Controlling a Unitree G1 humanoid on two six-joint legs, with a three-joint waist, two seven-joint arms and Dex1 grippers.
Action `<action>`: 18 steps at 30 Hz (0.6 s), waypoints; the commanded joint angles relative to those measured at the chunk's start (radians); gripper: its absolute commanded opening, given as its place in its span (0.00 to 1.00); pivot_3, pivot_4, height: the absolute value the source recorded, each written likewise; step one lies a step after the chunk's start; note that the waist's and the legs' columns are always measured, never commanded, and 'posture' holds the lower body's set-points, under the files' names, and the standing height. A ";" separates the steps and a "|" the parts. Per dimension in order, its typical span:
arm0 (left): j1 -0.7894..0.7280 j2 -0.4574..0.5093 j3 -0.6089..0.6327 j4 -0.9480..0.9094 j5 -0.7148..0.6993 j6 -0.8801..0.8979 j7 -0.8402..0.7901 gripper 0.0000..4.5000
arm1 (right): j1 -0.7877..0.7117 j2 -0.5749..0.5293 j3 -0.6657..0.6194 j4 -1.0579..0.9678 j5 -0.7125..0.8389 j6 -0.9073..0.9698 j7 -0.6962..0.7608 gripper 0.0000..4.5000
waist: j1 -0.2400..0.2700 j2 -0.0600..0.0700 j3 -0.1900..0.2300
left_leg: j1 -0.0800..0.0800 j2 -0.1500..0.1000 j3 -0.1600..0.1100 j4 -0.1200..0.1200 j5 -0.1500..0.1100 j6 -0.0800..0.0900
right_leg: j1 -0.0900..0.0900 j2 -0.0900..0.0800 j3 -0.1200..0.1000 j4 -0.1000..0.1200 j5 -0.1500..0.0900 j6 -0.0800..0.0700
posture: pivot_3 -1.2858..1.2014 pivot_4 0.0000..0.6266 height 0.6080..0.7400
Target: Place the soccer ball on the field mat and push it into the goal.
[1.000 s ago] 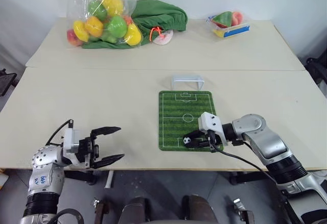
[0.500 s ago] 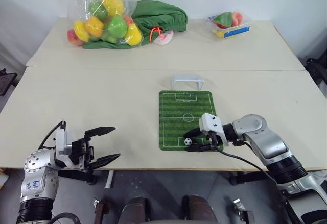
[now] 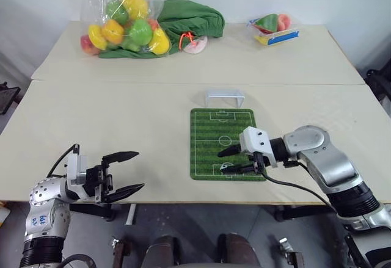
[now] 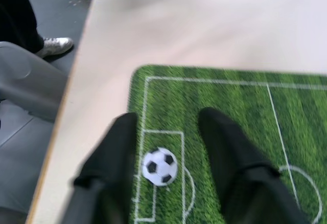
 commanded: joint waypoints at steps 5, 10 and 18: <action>-0.001 0.036 0.038 -0.020 -0.031 0.011 -0.017 1.00 | 0.071 -0.016 0.027 -0.082 0.003 0.009 0.011 0.02 | -0.001 0.000 0.000 | 0.000 0.000 0.000 0.000 0.000 0.000 | 0.000 0.000 0.000 0.000 0.000 0.000 | 0.52 0.24 1.00; 0.010 0.037 0.041 -0.036 -0.030 0.022 -0.014 1.00 | 0.088 0.022 0.054 -0.028 -0.017 -0.006 -0.017 0.02 | -0.001 0.000 0.000 | 0.000 0.000 0.000 0.000 0.000 0.000 | 0.000 0.000 0.000 0.000 0.000 0.000 | 0.52 0.24 1.00; 0.005 0.040 0.044 -0.043 -0.028 0.031 -0.007 1.00 | 0.007 0.081 0.010 0.135 -0.063 -0.057 -0.091 0.02 | -0.002 0.000 0.000 | 0.000 0.000 0.000 0.000 0.000 0.000 | 0.000 0.000 0.000 0.000 0.000 0.000 | 0.52 0.24 1.00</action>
